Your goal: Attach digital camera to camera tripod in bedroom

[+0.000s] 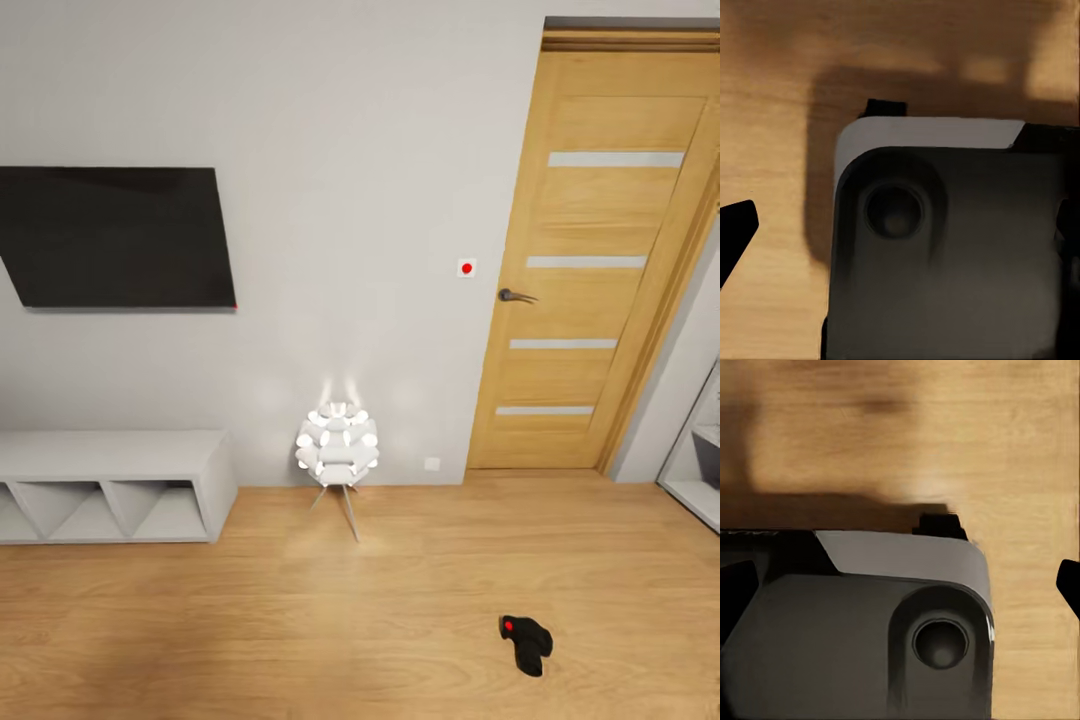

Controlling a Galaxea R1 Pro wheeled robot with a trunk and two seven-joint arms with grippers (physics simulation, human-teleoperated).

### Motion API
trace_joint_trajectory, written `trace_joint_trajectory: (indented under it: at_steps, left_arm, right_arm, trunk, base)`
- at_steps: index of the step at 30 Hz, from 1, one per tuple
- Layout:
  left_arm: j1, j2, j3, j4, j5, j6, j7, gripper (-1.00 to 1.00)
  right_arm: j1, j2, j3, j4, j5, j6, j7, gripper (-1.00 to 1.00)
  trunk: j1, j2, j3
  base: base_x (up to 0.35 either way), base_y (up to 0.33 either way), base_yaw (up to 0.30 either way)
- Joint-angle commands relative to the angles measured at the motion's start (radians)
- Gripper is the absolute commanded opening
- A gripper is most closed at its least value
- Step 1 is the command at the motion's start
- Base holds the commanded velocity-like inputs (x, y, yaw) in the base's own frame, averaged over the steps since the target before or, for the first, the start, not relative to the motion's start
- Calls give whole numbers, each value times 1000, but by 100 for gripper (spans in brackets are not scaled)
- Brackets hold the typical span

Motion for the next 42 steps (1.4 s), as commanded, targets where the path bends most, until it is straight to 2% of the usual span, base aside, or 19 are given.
trace_joint_trajectory:
  at_steps: [1,2,3,4,5,6,11,12,13,18,22,23,28,29,31,33,35,36,42]
  left_arm:
    - [-10,0,3,-19,29,15,-2,100]
    - [-10,0,3,-19,29,15,-2,100]
    - [-34,1,6,-60,67,53,-3,100]
    - [-48,1,7,-82,84,76,-3,100]
    - [-88,0,10,-154,129,151,0,100]
    - [-88,0,10,-154,129,151,0,100]
    - [-149,-6,13,-302,195,294,19,100]
    - [-149,-6,13,-302,195,294,19,100]
    - [-158,-6,13,-338,213,331,31,100]
    - [-184,-12,12,-563,319,505,151,100]
    - [-191,-21,9,-732,409,578,284,100]
    - [-192,-30,6,-787,450,594,347,100]
    - [-195,-56,1,-846,501,605,424,100]
    - [-195,-56,1,-846,501,605,424,100]
    - [-197,-70,-1,-865,517,590,446,100]
    - [-196,-72,-1,-867,520,580,450,100]
    - [-196,-74,-2,-867,525,558,455,100]
    - [-194,-74,-1,-855,530,528,462,100]
    - [-193,-75,-1,-846,532,510,467,100]
  right_arm:
    - [-15,-2,0,-15,0,16,1,100]
    - [-15,-2,0,-15,0,16,1,100]
    - [-53,-4,0,-42,-1,55,0,100]
    - [-76,-5,0,-53,-1,80,0,100]
    - [-158,-9,1,-84,0,168,2,100]
    - [-158,-9,1,-84,0,168,2,100]
    - [-280,-12,1,-122,1,285,4,100]
    - [-280,-12,1,-122,1,285,4,100]
    - [-300,-12,1,-134,1,300,4,100]
    - [-381,-12,0,-233,1,396,4,100]
    - [-409,-11,1,-364,1,523,4,100]
    - [-415,-10,3,-436,1,576,4,100]
    - [-417,-9,6,-578,0,638,4,100]
    - [-417,-9,6,-578,0,638,4,100]
    - [-416,-8,13,-676,0,679,5,100]
    - [-416,-8,19,-706,0,696,5,100]
    - [-415,-8,37,-760,0,727,5,100]
    - [-410,-10,90,-844,0,763,5,100]
    - [-401,-9,138,-908,-2,782,5,100]
  trunk:
    - [0,-1,-2]
    - [0,-1,-3]
    - [0,-1,-4]
    - [0,-1,-5]
    - [0,-1,-6]
    - [0,-1,-6]
    - [0,-1,-10]
    - [0,-1,-11]
    - [0,-1,-11]
    - [0,-1,-14]
    - [0,-1,-16]
    - [0,-1,-17]
    - [0,-1,-19]
    - [0,-1,-20]
    - [0,-1,-21]
    - [0,-1,-22]
    - [0,-1,-23]
    - [0,-1,-23]
    - [0,-1,-27]
  base:
    - [0,0,-118]
    - [0,0,-118]
    - [0,0,-141]
    - [0,0,-153]
    - [0,0,-194]
    - [0,0,-194]
    - [0,0,-217]
    - [0,0,-228]
    - [0,0,-232]
    - [0,0,-240]
    - [0,0,-245]
    - [0,0,-247]
    - [0,0,-248]
    - [0,0,-248]
    - [0,0,-248]
    - [0,0,-248]
    - [0,0,-248]
    - [0,0,-248]
    - [0,0,-249]
